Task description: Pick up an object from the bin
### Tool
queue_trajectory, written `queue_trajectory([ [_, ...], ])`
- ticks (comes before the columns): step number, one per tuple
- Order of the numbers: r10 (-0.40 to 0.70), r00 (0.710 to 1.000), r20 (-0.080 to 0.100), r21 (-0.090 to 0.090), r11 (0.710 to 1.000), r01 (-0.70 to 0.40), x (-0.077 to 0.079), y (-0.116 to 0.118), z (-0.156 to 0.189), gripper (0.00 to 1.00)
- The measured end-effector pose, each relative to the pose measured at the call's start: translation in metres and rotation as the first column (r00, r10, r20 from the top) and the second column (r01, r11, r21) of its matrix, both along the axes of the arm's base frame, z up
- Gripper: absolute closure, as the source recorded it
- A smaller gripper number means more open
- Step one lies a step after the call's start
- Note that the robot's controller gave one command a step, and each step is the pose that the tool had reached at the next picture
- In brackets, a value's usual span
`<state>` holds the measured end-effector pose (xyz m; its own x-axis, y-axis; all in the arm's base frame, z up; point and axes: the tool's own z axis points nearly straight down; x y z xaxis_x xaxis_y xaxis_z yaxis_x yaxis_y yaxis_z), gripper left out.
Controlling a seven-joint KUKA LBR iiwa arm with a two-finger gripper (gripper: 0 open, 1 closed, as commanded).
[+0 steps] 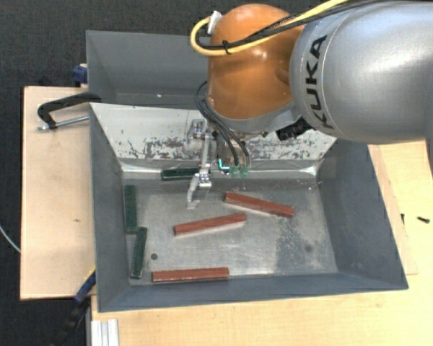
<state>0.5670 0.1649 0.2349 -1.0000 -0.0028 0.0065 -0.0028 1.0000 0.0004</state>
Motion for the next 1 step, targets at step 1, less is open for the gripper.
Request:
queue_trajectory([
  [1, -0.002, 1.0, 0.008, 0.001, 1.0, 0.002, 0.0017, -0.0008, 0.0044, 0.0],
])
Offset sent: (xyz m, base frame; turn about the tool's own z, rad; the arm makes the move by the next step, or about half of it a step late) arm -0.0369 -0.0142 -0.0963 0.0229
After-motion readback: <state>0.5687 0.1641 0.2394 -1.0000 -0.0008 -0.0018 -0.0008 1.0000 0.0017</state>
